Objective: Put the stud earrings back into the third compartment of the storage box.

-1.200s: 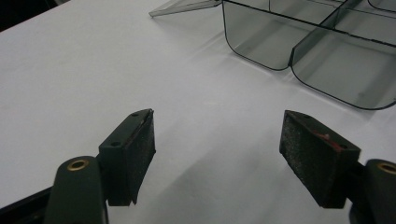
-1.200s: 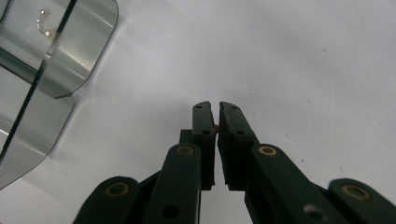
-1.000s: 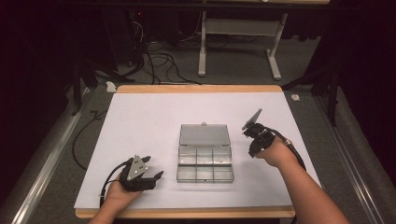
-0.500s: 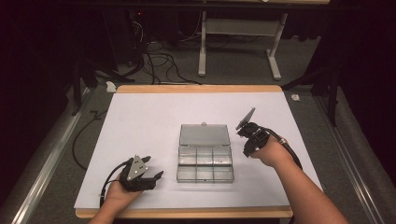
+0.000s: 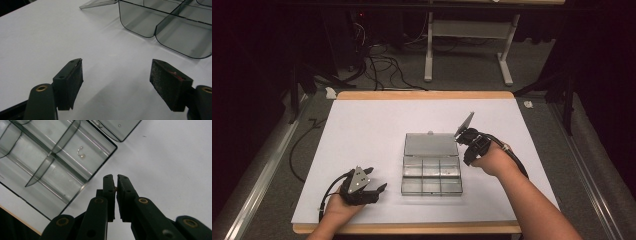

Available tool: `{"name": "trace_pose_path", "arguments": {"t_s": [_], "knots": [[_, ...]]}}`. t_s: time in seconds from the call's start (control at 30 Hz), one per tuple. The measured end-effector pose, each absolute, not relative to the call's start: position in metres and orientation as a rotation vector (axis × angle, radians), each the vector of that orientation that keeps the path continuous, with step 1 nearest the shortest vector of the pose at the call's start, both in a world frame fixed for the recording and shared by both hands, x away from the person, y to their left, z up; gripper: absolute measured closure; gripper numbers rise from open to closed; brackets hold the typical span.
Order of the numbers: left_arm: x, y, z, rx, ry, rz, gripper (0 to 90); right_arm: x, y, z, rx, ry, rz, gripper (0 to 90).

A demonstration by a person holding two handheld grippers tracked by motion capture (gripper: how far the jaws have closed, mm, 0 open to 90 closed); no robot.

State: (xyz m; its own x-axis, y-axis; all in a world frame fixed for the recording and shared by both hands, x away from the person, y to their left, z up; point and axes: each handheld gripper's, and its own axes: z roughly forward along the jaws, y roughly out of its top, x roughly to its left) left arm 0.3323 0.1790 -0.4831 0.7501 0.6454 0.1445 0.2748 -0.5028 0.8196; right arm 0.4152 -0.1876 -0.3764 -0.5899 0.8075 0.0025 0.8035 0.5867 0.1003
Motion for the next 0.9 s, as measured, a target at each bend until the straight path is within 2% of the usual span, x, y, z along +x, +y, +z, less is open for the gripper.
{"name": "trace_pose_path", "arguments": {"t_s": [0.5,0.9], "knots": [[0.332,0.179,-0.483,2.103,0.689,0.558,27.1,0.418,-0.162,-0.378,1.348,2.799,0.144,86.2],[0.332,0.18,-0.483,2.107,0.682,0.558,27.1,0.425,-0.145,-0.394,1.284,2.842,0.126,86.1]]}}
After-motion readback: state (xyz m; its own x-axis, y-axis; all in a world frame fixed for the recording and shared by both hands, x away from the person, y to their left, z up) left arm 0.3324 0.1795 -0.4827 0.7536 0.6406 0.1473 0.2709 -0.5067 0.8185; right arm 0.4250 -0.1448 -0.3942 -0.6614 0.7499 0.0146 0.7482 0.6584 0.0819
